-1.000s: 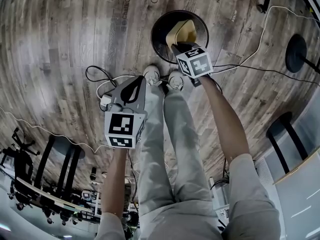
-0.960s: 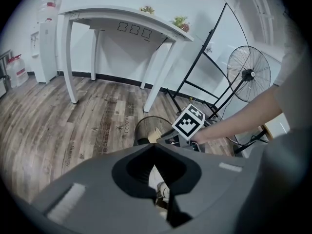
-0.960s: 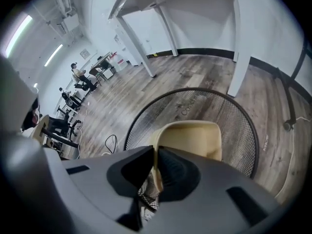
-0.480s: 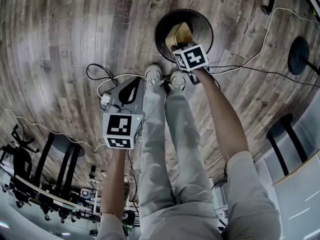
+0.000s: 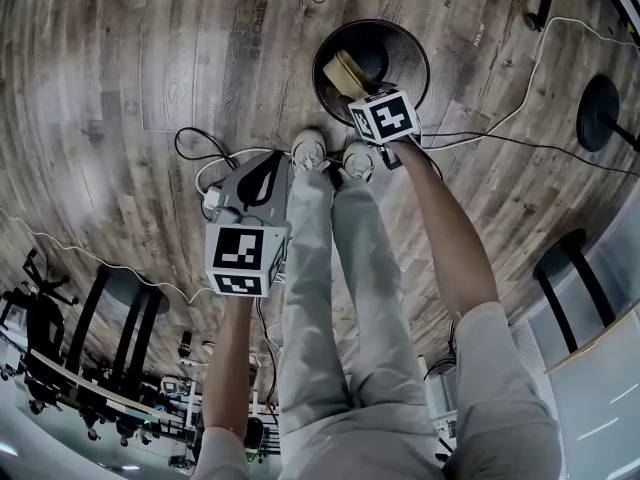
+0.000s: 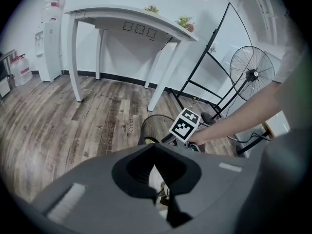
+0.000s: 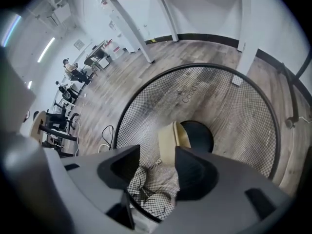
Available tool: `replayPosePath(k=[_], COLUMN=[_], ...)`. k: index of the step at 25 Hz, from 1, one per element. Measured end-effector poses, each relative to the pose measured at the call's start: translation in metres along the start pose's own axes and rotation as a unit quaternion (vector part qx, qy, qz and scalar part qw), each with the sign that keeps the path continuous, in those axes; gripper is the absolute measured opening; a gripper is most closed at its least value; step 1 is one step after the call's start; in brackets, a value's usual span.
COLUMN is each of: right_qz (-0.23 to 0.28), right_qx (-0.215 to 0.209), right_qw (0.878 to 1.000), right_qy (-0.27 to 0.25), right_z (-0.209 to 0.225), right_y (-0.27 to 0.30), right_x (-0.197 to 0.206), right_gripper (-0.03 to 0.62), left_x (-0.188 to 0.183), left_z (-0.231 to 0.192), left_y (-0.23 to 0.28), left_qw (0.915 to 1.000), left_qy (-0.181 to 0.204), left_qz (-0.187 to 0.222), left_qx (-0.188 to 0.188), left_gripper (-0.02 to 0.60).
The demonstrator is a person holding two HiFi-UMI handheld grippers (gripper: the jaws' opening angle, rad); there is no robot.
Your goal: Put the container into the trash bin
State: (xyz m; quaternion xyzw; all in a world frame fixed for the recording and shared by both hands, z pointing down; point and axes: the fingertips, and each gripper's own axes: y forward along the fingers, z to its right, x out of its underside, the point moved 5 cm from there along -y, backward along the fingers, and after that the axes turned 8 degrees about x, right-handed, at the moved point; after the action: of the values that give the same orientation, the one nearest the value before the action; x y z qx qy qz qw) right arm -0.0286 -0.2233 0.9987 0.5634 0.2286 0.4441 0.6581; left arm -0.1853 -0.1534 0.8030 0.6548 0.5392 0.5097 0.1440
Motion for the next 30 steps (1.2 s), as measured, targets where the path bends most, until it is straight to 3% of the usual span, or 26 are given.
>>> replayPosePath(k=[11, 16, 30], right_qz=[0.070, 0.112, 0.229], right_qx=[0.015, 0.021, 0.047], right_qw=[0.997, 0.993, 0.969], right_qy=[0.040, 0.037, 0.086], right_z=[0.004, 0.003, 0.004], right_y=[-0.044, -0.074, -0.184], right_x=[-0.013, -0.020, 0.000], right_gripper=[0.196, 0.158, 0.075], left_x=[-0.018, -0.031, -0.059], left_z=[0.012, 0.020, 0.043], left_y=[-0.001, 0.001, 0.006], left_qw=[0.9999, 0.9997, 0.9987], left_qy=[0.012, 0.020, 0.046], left_qz=[0.005, 0.010, 0.008], left_qx=[0.006, 0.012, 0.019], left_gripper=[0.011, 0.011, 0.011])
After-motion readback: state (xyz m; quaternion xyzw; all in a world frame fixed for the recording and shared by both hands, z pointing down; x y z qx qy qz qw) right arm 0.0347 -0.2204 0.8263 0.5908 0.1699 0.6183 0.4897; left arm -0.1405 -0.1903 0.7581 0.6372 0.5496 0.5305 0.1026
